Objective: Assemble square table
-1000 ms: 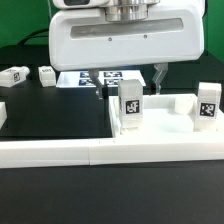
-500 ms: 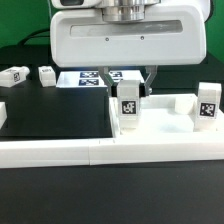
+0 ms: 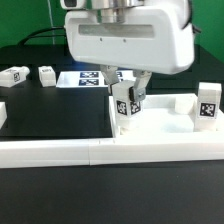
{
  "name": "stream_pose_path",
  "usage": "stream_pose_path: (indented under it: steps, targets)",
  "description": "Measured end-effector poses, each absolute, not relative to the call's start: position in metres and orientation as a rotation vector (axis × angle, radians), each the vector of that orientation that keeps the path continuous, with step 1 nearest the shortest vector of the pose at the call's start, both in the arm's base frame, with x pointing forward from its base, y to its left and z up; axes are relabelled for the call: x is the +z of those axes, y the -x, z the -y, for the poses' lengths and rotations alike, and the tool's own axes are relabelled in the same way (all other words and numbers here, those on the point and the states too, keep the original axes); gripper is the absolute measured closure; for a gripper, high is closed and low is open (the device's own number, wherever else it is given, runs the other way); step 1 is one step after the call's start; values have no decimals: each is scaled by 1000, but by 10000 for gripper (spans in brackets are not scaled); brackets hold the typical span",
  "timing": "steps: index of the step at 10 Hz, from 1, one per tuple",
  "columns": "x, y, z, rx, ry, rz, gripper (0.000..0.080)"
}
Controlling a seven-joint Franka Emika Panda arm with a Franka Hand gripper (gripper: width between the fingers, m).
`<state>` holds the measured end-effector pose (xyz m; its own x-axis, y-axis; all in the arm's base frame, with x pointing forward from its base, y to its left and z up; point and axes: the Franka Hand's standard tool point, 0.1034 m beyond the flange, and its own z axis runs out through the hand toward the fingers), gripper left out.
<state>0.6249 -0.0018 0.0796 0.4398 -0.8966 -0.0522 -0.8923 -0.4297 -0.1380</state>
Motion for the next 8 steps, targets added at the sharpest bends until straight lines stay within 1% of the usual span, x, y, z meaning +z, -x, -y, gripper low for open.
stream_pose_path:
  steps: [2,4,6,7,8]
  targets:
    - [79,-621,1,-39,2276,-1905,509]
    - [80,-621,-6,1,2134,-2066,509]
    - [79,-621,-8,2,2118,-2083,509]
    - [79,-620,-8,-4,2186,-2014,430]
    - [79,-615,-7,29,2406,-1789,292]
